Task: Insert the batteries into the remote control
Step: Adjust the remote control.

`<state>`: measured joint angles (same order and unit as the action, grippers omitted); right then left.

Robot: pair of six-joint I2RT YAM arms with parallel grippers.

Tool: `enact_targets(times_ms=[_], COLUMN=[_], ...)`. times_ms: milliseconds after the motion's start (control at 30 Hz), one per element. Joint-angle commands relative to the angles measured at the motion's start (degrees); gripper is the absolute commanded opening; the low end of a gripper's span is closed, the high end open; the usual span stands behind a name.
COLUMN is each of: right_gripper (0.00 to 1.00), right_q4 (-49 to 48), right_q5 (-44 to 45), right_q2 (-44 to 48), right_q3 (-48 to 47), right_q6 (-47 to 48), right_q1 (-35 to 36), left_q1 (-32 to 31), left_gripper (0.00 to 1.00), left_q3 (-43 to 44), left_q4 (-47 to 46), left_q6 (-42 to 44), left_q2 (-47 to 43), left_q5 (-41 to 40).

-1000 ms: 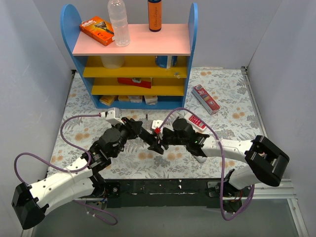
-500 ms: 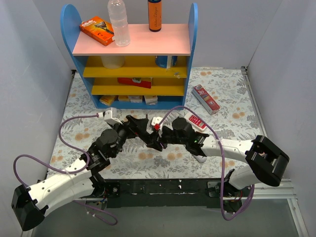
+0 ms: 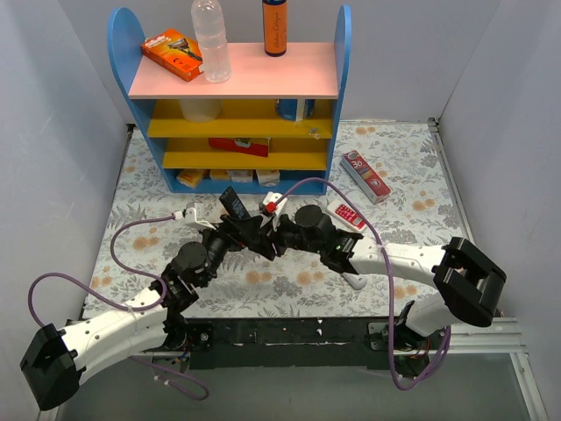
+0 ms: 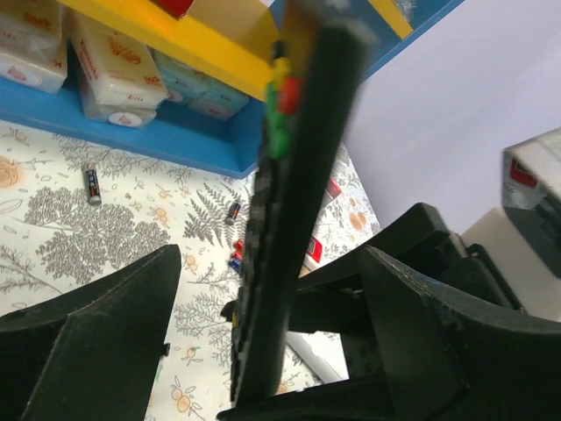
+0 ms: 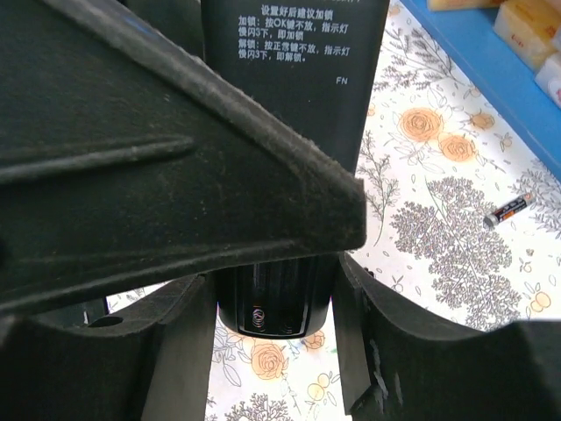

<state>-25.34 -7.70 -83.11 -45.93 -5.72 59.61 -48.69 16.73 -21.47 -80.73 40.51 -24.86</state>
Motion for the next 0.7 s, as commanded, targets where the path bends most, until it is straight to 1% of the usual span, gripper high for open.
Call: enact_targets(times_ms=[0,100,167,200,400,433,467,633,667], right_gripper=[0.01,0.01,0.01,0.01,0.01,0.01,0.01,0.01,0.01], right_q4=[0.73,2.05,2.58,2.67,3.46,3.46,3.55,4.16,4.25], right_q5=[5.41,7.17,7.44,7.44,7.44,7.53,7.44,7.44,7.44], right_q2=[-0.56,-0.91,-1.09,-1.09,-1.44,-1.35,-1.44,-1.61,-1.62], right_q3=[-3.55,-3.99,-4.16,-4.17,-4.87,-5.04,-5.13,-5.66,-5.83], right_q6=[-3.07,-3.6,-3.86,-3.95,-4.3,-4.3,-4.39,-4.39,-4.3], right_q1=[1.03,1.2,1.21,1.29,1.47,1.56,1.56,1.91,1.91], left_q1=[0.26,0.26,0.26,0.26,0.26,0.26,0.26,0.26,0.26], left_gripper=[0.81,0.79,0.74,0.68,0.67,0.62,0.59,0.5,0.42], left_q3=[-0.12,-0.12,-0.12,-0.12,0.14,0.23,0.32,0.41,0.41], left_q4=[-6.03,-5.51,-5.16,-4.98,-4.98,-4.98,-4.81,-5.33,-5.42], left_q6=[1.8,2.16,2.59,2.68,2.42,2.24,2.24,2.68,2.77], left_q2=[0.88,0.45,0.27,0.36,2.2,2.64,3.25,4.66,4.84], left_q5=[-1.41,-3.08,-4.58,-4.84,-4.32,-4.23,-4.14,-4.23,-4.23])
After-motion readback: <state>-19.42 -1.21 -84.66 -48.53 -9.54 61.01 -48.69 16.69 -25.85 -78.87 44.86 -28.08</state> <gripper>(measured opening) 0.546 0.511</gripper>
